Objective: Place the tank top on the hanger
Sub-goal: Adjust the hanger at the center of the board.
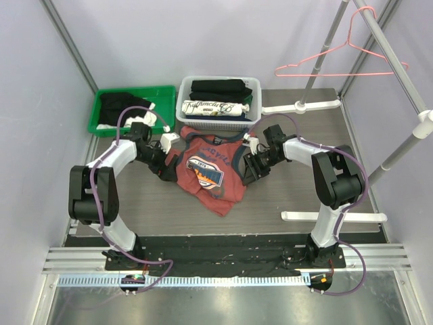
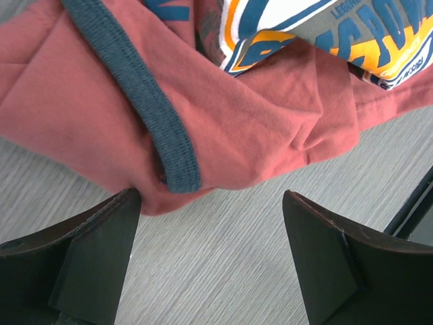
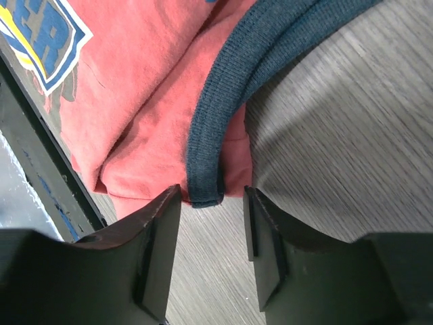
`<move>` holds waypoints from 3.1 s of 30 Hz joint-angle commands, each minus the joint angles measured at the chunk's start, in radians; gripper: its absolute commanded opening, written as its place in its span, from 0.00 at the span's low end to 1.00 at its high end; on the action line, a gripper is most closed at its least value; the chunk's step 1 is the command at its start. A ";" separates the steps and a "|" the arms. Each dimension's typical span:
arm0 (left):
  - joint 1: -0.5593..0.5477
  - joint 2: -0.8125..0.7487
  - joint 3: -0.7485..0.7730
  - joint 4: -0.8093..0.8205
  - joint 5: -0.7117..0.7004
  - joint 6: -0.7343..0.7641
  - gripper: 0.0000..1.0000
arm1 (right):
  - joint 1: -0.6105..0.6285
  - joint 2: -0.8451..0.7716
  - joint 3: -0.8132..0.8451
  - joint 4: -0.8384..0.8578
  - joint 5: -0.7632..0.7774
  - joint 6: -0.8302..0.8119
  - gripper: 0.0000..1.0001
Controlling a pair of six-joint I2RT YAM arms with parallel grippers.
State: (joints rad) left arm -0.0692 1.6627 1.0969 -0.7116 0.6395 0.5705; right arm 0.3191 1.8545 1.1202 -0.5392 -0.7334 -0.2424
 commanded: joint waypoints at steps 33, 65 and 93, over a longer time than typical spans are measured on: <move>0.032 0.037 0.061 -0.034 0.140 0.048 0.80 | 0.003 -0.015 0.015 0.005 -0.017 -0.012 0.25; 0.032 -0.032 -0.020 0.080 0.178 -0.006 0.68 | 0.003 -0.024 0.009 0.005 -0.017 -0.014 0.22; 0.032 -0.087 0.089 -0.054 0.196 0.023 0.00 | 0.002 -0.161 0.055 -0.036 0.110 -0.067 0.01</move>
State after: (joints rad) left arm -0.0406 1.6417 1.1233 -0.7238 0.7879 0.5854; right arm 0.3191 1.7782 1.1213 -0.5594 -0.6765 -0.2707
